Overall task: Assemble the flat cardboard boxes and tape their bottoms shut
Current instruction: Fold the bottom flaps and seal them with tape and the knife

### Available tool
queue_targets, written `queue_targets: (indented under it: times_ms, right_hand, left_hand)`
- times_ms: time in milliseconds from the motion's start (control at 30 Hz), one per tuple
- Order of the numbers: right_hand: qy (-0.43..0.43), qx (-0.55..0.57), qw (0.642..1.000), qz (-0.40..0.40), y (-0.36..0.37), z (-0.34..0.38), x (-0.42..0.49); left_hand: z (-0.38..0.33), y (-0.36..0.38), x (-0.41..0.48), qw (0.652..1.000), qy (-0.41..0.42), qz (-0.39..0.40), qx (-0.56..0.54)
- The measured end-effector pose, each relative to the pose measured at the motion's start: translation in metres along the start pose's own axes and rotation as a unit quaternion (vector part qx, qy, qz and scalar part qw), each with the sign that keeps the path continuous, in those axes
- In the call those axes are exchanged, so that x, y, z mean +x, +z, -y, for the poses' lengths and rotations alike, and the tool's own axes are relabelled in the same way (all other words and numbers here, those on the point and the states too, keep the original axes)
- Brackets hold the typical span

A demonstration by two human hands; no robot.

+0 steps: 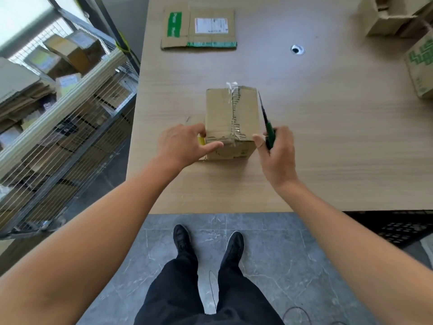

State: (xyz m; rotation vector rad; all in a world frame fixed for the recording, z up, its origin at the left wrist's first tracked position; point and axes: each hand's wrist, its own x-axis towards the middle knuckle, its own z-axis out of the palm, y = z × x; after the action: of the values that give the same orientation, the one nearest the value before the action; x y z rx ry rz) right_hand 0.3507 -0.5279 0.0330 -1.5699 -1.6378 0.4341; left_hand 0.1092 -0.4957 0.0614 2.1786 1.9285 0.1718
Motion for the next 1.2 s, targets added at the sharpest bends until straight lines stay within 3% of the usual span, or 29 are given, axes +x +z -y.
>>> queue_targets:
  times_ms: [67, 200, 267, 367, 433, 500, 633, 800, 1033, 1200]
  right_hand:
    - [0.027, -0.01, 1.0, 0.007, 0.005, 0.031, -0.004]
    - [0.077, 0.02, 0.986, 0.147, 0.029, 0.067, -0.011]
    - [0.087, -0.015, 0.98, 0.177, 0.036, 0.067, -0.015]
    - [0.094, -0.038, 0.978, 0.181, 0.041, 0.064, -0.019]
    - [0.123, -0.027, 0.973, 0.193, 0.044, 0.066, -0.021]
    - [0.143, -0.032, 0.964, 0.222, 0.046, 0.069, -0.023]
    - [0.163, -0.029, 0.943, 0.29, 0.04, 0.078, -0.028]
    - [0.24, 0.005, 0.907, 0.347, 0.032, 0.101, -0.018]
    - [0.268, -0.076, 0.864, 0.419, 0.035, 0.133, -0.008]
    - [0.295, -0.058, 0.867, 0.396, 0.039, 0.144, -0.011]
  left_hand:
    - [0.0, 0.002, -0.002, 1.0, -0.005, 0.006, -0.01]
    - [0.004, 0.0, -0.003, 0.998, -0.01, 0.037, -0.043]
    - [0.015, -0.004, -0.003, 0.991, -0.014, 0.085, -0.102]
    - [0.043, -0.011, -0.004, 0.94, -0.006, 0.163, -0.299]
    - [0.06, -0.013, -0.005, 0.913, 0.015, 0.185, -0.364]
    - [0.069, -0.012, -0.004, 0.913, 0.027, 0.204, -0.353]
    - [0.081, -0.007, 0.008, 0.968, 0.035, 0.187, -0.165]
    - [0.08, -0.007, 0.015, 0.968, 0.026, 0.193, -0.157]
    - [0.076, -0.005, 0.011, 0.979, 0.029, 0.14, -0.146]
    - [0.078, -0.003, 0.008, 0.983, 0.027, 0.103, -0.153]
